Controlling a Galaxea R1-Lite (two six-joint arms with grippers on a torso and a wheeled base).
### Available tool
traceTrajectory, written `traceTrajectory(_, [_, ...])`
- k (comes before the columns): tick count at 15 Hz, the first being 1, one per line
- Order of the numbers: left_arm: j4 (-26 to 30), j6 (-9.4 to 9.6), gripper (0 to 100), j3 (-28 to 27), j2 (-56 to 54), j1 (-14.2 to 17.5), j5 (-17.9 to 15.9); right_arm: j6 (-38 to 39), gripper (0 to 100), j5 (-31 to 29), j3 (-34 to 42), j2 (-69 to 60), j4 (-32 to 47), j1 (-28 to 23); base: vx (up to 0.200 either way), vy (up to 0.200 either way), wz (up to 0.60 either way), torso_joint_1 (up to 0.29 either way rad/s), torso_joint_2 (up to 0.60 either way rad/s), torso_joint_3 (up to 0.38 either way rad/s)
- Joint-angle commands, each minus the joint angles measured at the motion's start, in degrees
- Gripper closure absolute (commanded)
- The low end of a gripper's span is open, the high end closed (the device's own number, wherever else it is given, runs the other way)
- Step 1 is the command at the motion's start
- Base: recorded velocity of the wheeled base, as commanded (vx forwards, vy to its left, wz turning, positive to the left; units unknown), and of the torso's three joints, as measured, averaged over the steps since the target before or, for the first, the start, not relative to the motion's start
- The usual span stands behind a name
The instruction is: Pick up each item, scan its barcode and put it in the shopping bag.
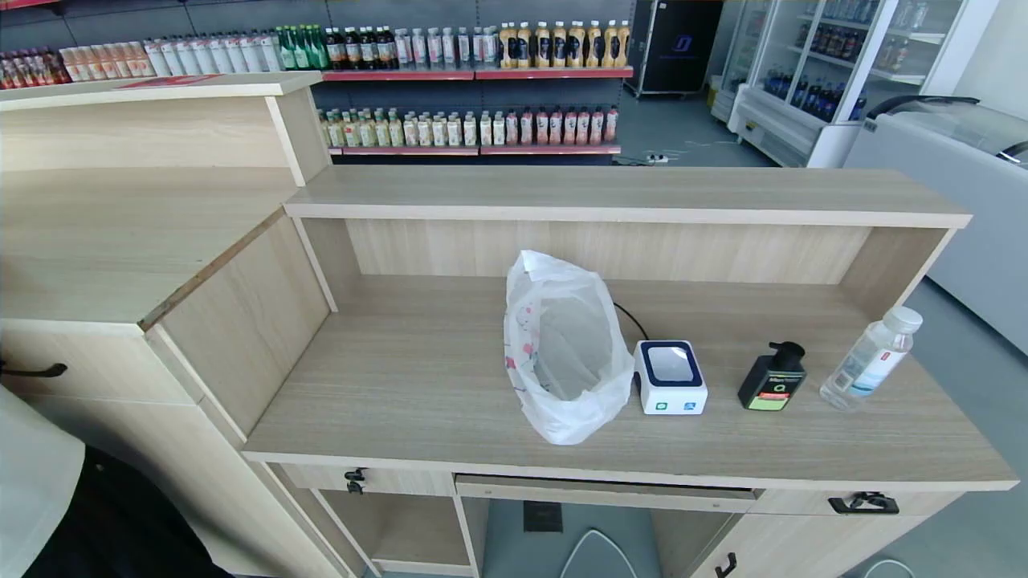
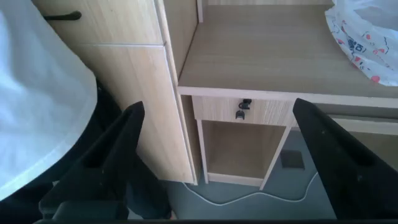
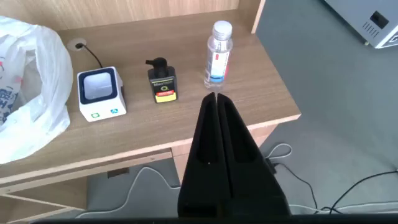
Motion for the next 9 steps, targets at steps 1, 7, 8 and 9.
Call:
traceTrajectory(1, [0.02, 0.06, 0, 0.00, -0.02, 0.02, 0.02, 0.88, 100, 3.37, -0.48, 11.54, -9.46, -3.64, 0.000, 0.000, 0.00, 0.000, 0.00, 0.000])
traceTrajectory(7, [0.02, -0.03, 0, 0.00, -0.02, 0.02, 0.02, -4.39, 100, 9.26, 6.02, 25.07, -25.37, -8.39, 0.000, 0.000, 0.00, 0.000, 0.00, 0.000])
traceTrajectory(8, [0.02, 0.06, 0, 0.00, -0.02, 0.02, 0.02, -4.48, 100, 9.26, 6.29, 25.43, -25.72, -8.39, 0.000, 0.000, 0.00, 0.000, 0.00, 0.000])
traceTrajectory(9, [0.02, 0.06, 0, 0.00, -0.02, 0.02, 0.02, -4.30, 100, 9.26, 7.78, 27.10, -28.71, -8.48, 0.000, 0.000, 0.00, 0.000, 0.00, 0.000])
